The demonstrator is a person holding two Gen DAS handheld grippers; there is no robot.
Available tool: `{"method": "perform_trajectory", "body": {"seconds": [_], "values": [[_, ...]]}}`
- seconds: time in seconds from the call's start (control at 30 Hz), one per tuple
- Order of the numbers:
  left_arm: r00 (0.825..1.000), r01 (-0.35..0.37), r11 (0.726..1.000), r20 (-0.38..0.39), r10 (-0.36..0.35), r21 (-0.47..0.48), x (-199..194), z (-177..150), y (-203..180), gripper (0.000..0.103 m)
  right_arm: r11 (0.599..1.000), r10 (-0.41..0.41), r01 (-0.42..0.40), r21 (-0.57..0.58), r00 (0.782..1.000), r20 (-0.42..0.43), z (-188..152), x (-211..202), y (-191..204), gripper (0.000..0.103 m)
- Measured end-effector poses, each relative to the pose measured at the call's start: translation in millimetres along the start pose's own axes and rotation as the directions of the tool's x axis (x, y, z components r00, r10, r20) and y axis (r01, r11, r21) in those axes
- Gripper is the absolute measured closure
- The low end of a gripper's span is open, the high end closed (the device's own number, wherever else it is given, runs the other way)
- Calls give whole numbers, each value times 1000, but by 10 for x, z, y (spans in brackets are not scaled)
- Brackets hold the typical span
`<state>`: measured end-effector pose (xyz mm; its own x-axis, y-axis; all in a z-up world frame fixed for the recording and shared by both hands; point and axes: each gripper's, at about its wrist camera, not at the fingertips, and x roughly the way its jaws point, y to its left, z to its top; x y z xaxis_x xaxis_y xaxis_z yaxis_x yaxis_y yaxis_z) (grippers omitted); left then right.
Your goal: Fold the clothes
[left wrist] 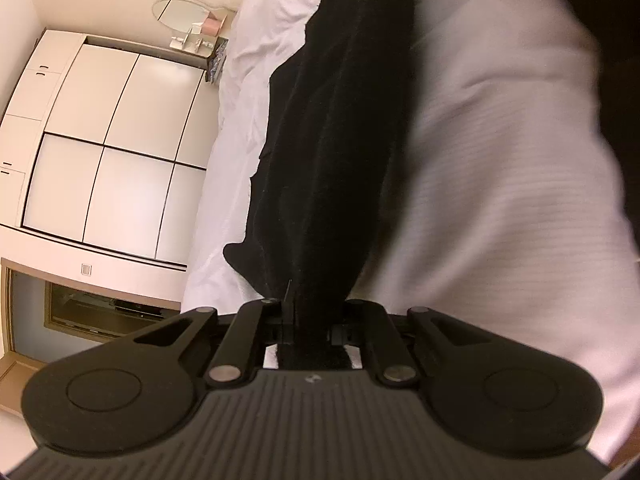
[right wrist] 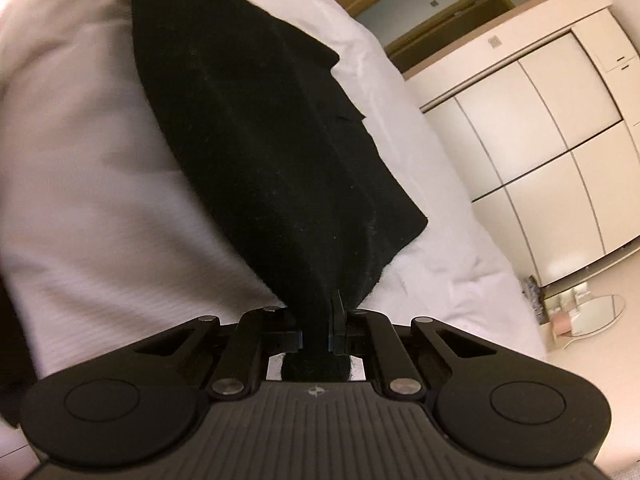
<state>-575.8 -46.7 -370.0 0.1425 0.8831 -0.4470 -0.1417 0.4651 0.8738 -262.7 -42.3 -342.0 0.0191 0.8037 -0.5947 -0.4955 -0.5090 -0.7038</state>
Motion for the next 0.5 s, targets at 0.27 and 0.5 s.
{"method": "perform_trajectory", "body": {"seconds": [0.27,0.5], "values": [[997,75,997,-5,-75,-21,-1002,18,-402,93,993,121,-120,10,993,-16,-132,-945,500,95],[987,158,987,34,-157,-35,-1108,156,227,93,970,236,-237,49,972,24,19,-1221,77,95]]}}
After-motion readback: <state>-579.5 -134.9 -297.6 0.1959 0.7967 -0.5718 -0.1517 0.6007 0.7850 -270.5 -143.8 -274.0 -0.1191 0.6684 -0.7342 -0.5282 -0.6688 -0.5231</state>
